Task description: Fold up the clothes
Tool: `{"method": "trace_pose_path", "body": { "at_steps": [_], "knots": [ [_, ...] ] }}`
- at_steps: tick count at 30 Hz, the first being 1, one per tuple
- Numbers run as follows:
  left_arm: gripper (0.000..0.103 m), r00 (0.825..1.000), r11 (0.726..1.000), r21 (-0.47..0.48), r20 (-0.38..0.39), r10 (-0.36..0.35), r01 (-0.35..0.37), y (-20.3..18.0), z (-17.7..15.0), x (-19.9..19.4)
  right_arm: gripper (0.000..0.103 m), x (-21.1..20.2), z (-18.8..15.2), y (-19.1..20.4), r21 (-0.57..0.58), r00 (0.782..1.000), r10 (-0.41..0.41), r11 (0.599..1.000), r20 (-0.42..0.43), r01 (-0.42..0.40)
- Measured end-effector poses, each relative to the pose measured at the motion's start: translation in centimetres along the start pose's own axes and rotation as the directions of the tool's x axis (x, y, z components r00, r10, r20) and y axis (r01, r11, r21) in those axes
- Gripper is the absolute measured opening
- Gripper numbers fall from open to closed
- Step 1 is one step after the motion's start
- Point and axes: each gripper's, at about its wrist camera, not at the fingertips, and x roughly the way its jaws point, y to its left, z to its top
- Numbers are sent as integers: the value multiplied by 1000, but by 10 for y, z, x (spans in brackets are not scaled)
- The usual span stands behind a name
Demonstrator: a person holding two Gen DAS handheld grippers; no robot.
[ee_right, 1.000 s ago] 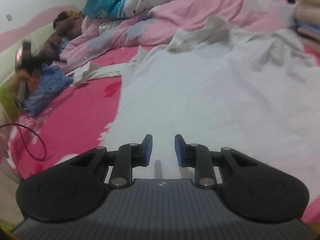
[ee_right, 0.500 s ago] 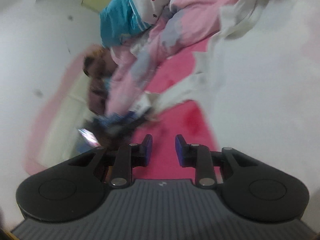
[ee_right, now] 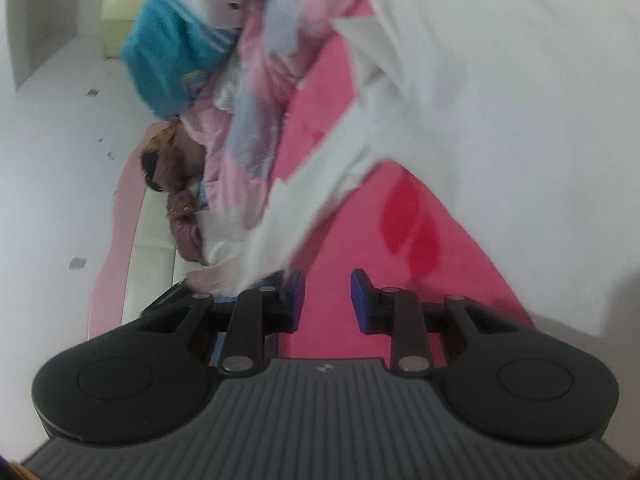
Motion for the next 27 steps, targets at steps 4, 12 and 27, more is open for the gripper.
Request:
{"method": "trace_pose_path", "body": {
  "at_steps": [4, 12, 27],
  "knots": [
    [3, 999, 991, -127, 44, -24, 30, 22, 11, -16, 25, 1, -4, -6, -16, 1000, -21, 1000, 7, 21],
    [4, 995, 971, -239, 93, 42, -19, 41, 21, -33, 23, -3, 0, -28, 35, 997, -56, 998, 46, 55],
    [43, 978, 958, 247, 183, 102, -146, 24, 20, -47, 23, -2, 0, -31, -3, 999, -45, 999, 21, 45]
  ]
}}
